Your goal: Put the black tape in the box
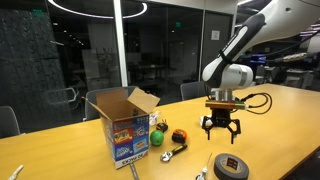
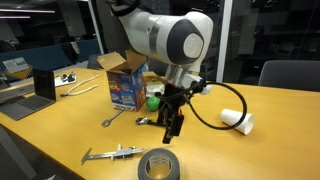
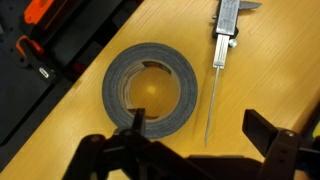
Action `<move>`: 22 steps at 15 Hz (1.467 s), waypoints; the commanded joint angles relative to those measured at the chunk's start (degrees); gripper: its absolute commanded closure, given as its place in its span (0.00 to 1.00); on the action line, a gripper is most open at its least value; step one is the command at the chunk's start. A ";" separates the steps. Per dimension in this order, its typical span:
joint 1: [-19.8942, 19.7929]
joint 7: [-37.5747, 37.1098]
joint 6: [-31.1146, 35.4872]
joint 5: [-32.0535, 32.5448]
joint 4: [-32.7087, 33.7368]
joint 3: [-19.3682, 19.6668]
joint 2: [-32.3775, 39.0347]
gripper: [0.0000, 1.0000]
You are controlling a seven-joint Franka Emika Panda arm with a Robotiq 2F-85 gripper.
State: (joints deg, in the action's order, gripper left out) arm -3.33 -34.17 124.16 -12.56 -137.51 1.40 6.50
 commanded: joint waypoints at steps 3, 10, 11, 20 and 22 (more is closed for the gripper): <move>0.72 -5.78 -1.38 -5.57 0.53 0.87 1.62 0.00; 1.61 -9.32 0.50 -6.12 -1.91 0.69 2.96 0.00; 1.64 -9.51 0.46 -6.35 -1.94 0.70 3.31 0.00; 1.00 -3.15 4.75 -9.45 -2.48 0.49 6.28 0.00; 1.21 -3.11 5.70 -9.28 -2.07 0.62 6.57 0.00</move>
State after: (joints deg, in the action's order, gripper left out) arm -2.62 -39.29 127.58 -20.29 -139.96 1.53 12.26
